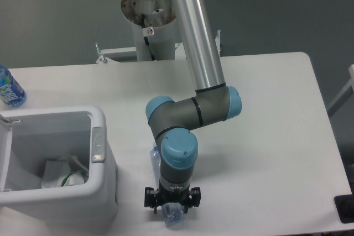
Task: Place the trash in the trash can
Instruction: 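Close the gripper around the bottle's cap end and lift it, then carry the bottle over the white bin and release it inside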
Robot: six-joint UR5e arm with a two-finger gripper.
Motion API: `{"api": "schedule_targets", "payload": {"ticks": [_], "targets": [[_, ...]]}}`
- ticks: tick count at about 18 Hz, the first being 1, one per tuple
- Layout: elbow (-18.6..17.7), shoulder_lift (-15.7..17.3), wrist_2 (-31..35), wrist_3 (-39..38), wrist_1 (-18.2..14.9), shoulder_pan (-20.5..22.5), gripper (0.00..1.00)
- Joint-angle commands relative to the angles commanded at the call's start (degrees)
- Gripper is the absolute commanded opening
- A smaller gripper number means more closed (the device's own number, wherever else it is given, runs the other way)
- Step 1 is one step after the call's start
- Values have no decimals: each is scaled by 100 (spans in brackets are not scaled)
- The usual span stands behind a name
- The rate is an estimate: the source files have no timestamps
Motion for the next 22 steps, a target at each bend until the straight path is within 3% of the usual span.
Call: {"api": "schedule_targets", "payload": {"ticks": [6,12,16,19,22], "targets": [[0,70,44,0,0,0,52],[70,202,140,44,9,0,52],[526,640,115,-139,70,192,52],[1044,843,88,-929,394,325,52],[1580,1072,-419,-1247,501,465,52]]}}
